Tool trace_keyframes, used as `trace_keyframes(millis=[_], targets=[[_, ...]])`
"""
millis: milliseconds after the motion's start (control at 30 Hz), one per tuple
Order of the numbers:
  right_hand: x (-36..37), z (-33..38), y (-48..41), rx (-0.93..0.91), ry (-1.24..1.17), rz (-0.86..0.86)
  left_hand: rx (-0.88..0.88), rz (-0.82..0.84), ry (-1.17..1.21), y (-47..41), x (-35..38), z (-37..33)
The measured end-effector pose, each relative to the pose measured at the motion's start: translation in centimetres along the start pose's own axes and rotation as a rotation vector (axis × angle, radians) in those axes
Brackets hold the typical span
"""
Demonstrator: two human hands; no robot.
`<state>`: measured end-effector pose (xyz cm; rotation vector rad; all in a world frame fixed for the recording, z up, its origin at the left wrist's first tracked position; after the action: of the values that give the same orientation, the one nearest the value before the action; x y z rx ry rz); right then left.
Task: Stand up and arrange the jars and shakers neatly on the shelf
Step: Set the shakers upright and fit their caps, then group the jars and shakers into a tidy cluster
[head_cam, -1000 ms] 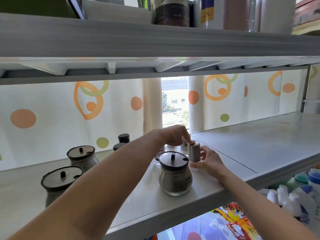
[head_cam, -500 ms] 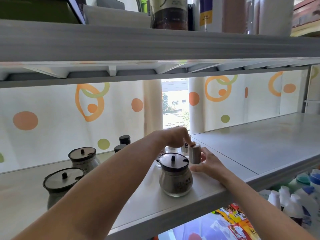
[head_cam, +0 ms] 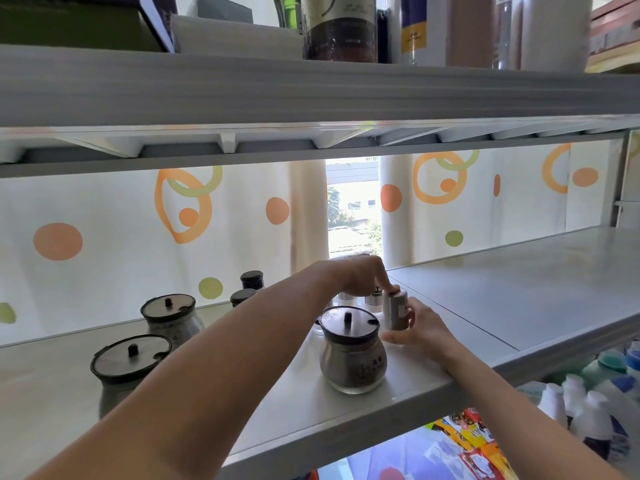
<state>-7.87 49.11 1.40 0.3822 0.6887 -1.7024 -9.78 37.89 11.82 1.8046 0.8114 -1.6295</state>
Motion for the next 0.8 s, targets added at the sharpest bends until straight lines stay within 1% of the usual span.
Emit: trace_keyframes(millis=[67,200,267,433,600,667,800], targets=[[0.1,0.1,-0.1,0.018,0.048,-0.020,-0.006,-0.003,0.003,0.0,0.0,-0.2],[-0.3,0.1,0.1,-0.025,-0.142,0.022,-0.015,0.005,-0.004,0.2,-0.1,-0.4],[-0.6,0.0,0.2,-0.028,-0.189,0.006,-0.021,0.007,-0.005,0.3,-0.1,-0.3],[-0.4,0.3,0.2,-0.016,-0.114,-0.030,-0.031,0.001,-0.010,0.7,-0.1,-0.5],[-0.2,0.5,0.2,0.011,-0.085,-0.014,-0.043,0.027,-0.044,1.3,-0.1,-0.9],[-0.2,0.6,0.4,0.020,-0.068,-0.013,-0.047,0.027,-0.001,1.7,-0.2,-1.1],[0.0,1.1,0.9,0.029,-0.021,-0.004,-0.045,-0.039,0.133,2.3,-0.3,-0.8]])
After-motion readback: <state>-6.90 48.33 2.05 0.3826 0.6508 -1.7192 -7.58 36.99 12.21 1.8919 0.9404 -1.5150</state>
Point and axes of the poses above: each hand's wrist, its own y-axis away from the middle knuckle, its own x-axis out of the palm, z = x × y, the point moved 6 cm from there along -y, towards the middle knuckle, and after that the axes turned 1 degree about y, right-handed, at the moved point
